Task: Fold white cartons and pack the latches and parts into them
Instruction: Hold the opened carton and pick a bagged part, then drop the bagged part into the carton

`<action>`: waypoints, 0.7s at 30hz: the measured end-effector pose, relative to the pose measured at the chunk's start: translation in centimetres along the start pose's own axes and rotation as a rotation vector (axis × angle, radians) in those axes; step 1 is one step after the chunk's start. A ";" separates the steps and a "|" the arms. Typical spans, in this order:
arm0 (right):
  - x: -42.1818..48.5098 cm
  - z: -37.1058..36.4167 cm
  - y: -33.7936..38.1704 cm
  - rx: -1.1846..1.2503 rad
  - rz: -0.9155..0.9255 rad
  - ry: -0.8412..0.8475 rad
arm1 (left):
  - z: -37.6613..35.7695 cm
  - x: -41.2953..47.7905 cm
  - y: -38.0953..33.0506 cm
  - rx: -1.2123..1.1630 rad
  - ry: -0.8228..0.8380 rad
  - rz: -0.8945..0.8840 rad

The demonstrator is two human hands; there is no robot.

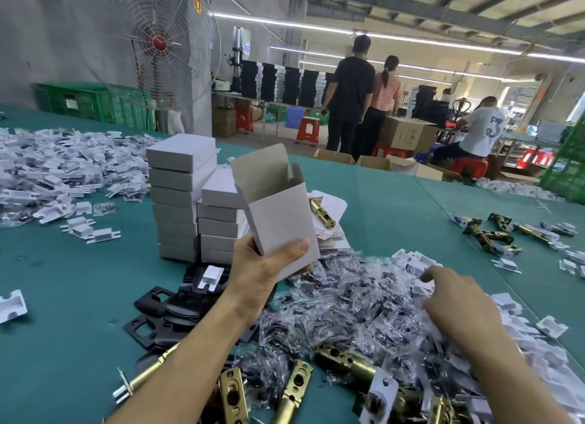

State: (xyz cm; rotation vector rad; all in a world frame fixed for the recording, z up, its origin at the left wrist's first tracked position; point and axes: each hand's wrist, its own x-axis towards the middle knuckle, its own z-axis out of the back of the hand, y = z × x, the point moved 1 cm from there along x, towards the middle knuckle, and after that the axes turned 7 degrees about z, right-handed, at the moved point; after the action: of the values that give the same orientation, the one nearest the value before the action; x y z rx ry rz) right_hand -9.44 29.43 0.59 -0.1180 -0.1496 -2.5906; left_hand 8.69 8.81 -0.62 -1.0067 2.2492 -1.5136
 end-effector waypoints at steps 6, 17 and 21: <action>-0.6 0.8 0.1 0.095 -0.049 -0.083 | 0.0 0.0 0.4 0.135 -0.024 0.038; -4.7 7.8 6.9 1.158 0.548 -0.459 | -0.2 -0.3 0.9 0.247 0.066 0.014; -5.9 9.2 9.3 1.200 0.646 -0.425 | -0.5 -0.7 0.6 0.286 0.072 -0.100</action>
State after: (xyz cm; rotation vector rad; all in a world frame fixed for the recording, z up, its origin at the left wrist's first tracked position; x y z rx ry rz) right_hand 0.95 25.75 9.77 -0.2144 -1.4748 -1.4681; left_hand 8.64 9.78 -1.06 -1.0041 1.9756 -1.8762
